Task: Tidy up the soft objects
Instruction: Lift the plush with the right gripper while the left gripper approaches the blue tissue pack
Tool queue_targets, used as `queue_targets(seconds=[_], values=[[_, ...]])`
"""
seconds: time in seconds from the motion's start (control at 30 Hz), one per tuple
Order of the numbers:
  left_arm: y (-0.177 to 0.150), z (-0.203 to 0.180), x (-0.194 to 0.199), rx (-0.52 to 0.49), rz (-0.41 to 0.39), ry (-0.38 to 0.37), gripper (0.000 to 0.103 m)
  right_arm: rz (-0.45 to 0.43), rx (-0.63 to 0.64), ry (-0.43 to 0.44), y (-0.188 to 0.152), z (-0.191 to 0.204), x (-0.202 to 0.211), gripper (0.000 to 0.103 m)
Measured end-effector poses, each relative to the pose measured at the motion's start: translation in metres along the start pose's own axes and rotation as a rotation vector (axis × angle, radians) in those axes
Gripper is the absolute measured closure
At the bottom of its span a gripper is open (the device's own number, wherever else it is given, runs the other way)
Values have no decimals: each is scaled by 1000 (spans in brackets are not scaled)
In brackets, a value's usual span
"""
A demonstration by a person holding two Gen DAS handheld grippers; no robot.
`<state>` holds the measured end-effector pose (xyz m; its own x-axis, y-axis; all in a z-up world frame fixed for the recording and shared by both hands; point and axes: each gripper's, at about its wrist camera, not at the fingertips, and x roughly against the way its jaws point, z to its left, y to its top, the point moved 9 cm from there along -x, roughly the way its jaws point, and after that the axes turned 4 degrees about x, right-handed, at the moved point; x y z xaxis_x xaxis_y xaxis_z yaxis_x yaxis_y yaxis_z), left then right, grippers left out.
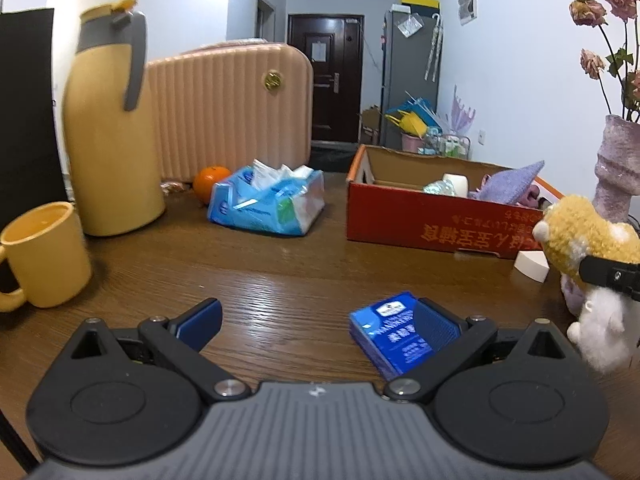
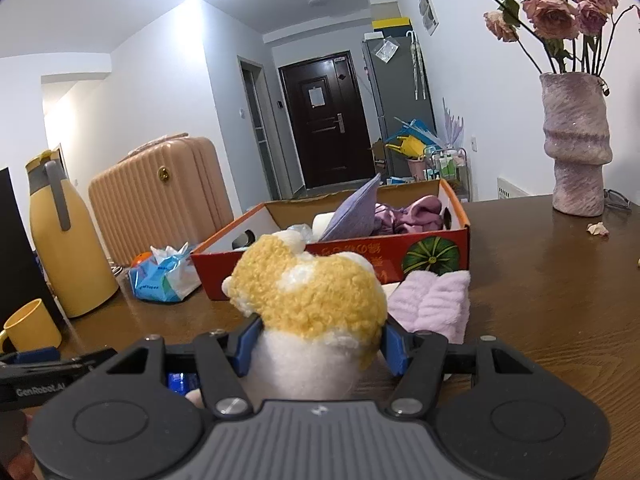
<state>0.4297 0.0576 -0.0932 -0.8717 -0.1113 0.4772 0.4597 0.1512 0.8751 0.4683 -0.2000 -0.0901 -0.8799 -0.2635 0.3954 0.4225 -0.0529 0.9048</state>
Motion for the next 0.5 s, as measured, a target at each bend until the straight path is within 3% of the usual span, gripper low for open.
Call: queue_targets(seconds=[0.33, 0.5], values=[[-8, -32, -19, 6, 85, -56, 0, -36, -14, -23, 6, -17, 7, 43], [-15, -41, -33, 16, 139, -7, 0, -36, -21, -35, 7, -24, 6, 43]])
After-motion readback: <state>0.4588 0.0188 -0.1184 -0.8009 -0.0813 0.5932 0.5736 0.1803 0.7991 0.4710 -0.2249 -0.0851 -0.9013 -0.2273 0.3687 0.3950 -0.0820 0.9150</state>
